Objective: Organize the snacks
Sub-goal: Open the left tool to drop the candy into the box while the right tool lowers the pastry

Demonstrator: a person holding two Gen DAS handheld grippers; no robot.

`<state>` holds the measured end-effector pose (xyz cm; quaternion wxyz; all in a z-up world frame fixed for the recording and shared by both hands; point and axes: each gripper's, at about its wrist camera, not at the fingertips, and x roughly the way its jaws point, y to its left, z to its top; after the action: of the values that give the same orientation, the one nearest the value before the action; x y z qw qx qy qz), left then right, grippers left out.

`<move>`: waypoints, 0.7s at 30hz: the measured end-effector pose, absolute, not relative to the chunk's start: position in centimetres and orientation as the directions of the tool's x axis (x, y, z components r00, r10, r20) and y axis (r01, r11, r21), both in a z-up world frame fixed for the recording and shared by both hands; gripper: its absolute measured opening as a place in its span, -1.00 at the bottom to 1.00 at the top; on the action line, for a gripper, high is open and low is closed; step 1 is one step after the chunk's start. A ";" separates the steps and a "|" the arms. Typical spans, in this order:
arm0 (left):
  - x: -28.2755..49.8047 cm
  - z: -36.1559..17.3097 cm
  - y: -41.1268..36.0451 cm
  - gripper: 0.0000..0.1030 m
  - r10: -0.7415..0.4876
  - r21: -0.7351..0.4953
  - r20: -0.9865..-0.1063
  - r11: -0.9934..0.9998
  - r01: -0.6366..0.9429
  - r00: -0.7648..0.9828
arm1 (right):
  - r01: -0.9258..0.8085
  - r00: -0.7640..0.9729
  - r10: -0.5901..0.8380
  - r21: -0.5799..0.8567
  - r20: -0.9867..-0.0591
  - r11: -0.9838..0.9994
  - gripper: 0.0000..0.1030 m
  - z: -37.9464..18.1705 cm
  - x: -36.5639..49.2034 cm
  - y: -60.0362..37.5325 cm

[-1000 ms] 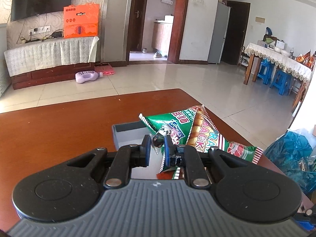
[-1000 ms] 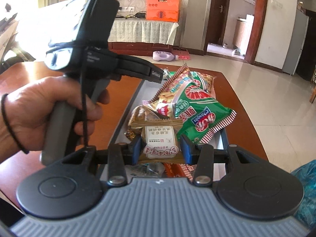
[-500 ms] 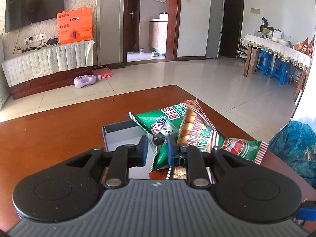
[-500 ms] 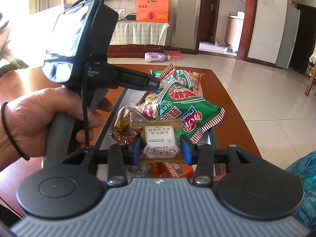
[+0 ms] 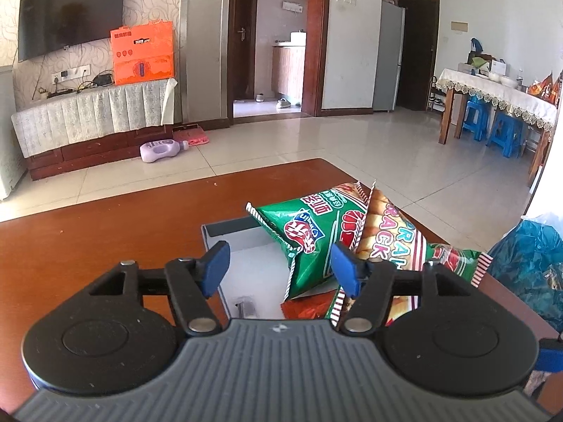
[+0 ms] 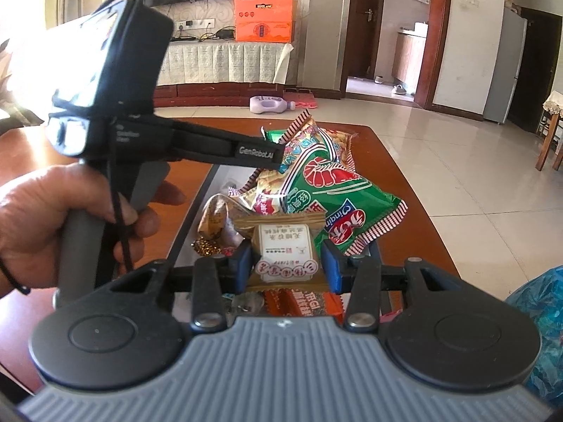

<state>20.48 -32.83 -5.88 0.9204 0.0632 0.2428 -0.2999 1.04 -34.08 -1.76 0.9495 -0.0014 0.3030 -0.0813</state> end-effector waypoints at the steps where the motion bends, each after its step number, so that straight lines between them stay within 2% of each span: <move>1: 20.4 -5.7 -32.5 0.35 -0.522 -0.030 -0.483 0.812 0.583 0.703 | 0.156 0.805 -0.156 -0.049 -0.573 0.987 -0.13 -1.7 1.1 -34.1; 11: 16.0 -4.4 -28.6 0.37 -0.506 -0.001 -0.462 0.822 0.570 0.729 | 0.187 0.808 -0.177 -0.040 -0.561 0.982 -0.13 -1.7 1.0 -34.3; 21: 11.0 -3.9 -23.5 0.37 -0.489 -0.036 -0.501 0.836 0.547 0.714 | 0.180 0.799 -0.168 -0.036 -0.577 0.983 -0.12 -2.2 1.6 -33.2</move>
<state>11.02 -23.49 -3.87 0.9240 0.0573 0.2537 -0.2803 1.63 -33.22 -2.23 0.9485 0.0104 0.3031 -0.0917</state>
